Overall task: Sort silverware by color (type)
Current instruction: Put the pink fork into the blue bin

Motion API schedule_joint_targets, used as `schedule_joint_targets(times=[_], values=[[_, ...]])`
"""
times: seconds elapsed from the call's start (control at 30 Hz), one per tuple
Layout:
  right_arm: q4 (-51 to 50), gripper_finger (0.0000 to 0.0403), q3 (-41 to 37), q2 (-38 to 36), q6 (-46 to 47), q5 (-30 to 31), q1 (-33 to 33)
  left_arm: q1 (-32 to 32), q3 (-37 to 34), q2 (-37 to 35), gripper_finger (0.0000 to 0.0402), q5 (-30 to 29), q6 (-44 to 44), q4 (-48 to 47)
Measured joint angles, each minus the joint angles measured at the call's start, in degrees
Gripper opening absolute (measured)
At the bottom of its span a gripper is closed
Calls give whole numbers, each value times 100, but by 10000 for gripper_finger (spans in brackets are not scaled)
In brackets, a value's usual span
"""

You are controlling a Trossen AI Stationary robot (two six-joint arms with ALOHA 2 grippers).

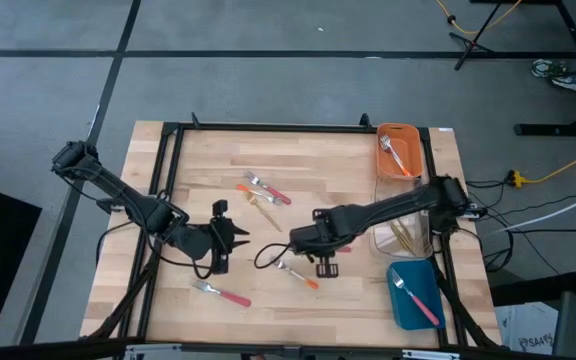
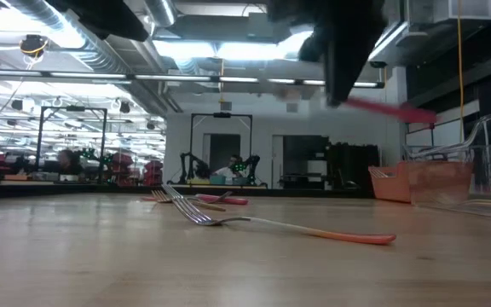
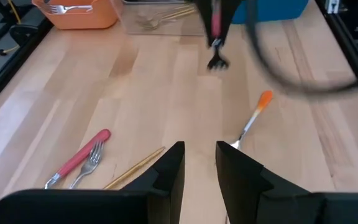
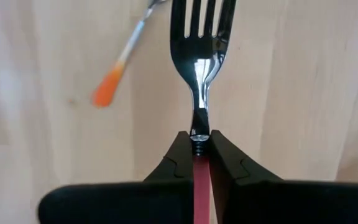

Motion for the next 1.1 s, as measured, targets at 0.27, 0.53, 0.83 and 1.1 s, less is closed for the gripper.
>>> schedule_joint_targets(times=[0.27, 0.53, 0.83, 1.1], values=[[-565, 6, 35, -643, 1340, -371, 433, 7, 0, 0, 85, -113, 2, 10], [-1122, 10, 37, -950, 2783, -525, 1368, 7, 0, 0, 85, -123, 0, 16], [-1655, 10, -60, -942, 5019, -534, 2390, 9, 0, 0, 85, -210, 2, 31], [-1744, 10, -358, -942, 6956, -499, 3249, 9, 0, 0, 85, -253, 4, 31]])
